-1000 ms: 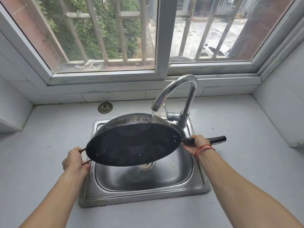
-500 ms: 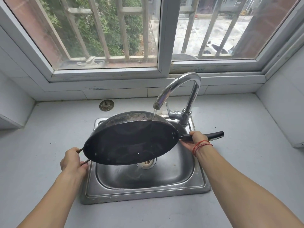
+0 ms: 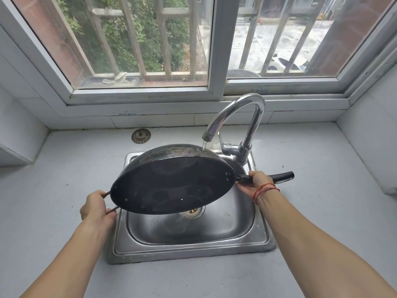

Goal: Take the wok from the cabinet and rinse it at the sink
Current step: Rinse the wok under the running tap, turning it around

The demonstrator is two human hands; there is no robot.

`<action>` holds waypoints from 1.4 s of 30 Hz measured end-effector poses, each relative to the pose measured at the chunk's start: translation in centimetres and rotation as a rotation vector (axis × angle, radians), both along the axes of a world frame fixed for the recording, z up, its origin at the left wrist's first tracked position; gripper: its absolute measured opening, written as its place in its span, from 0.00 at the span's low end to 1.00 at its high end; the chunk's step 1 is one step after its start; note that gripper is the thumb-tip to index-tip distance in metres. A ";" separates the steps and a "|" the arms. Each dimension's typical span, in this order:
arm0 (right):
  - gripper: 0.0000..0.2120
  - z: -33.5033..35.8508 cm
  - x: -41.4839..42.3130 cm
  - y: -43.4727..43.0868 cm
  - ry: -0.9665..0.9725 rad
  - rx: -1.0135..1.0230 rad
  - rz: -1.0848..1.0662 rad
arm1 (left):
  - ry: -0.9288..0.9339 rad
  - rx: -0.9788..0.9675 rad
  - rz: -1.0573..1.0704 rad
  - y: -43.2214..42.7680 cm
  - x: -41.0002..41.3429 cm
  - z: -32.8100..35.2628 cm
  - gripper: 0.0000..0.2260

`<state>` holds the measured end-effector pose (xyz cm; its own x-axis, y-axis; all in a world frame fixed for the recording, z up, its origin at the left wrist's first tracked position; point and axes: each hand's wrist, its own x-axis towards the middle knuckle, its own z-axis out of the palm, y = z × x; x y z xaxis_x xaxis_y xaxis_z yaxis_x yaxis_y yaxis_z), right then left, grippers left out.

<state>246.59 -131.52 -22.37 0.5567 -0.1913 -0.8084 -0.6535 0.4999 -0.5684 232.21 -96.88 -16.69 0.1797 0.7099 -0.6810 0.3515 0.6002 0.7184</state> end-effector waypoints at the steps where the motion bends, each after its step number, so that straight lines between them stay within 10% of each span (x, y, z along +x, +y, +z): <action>1: 0.03 0.0 -0.1 -0.2 0.002 -0.006 -0.004 | -0.006 -0.004 -0.011 -0.2 0.1 0.1 0.15; 37: 0.16 -0.6 -3.7 -8.8 0.018 -0.023 -0.196 | -0.096 -0.019 -0.175 -5.8 6.9 0.6 0.08; 42: 0.05 0.1 -4.2 -8.6 0.007 -0.001 -0.186 | -0.079 0.009 -0.188 -6.0 7.4 0.9 0.01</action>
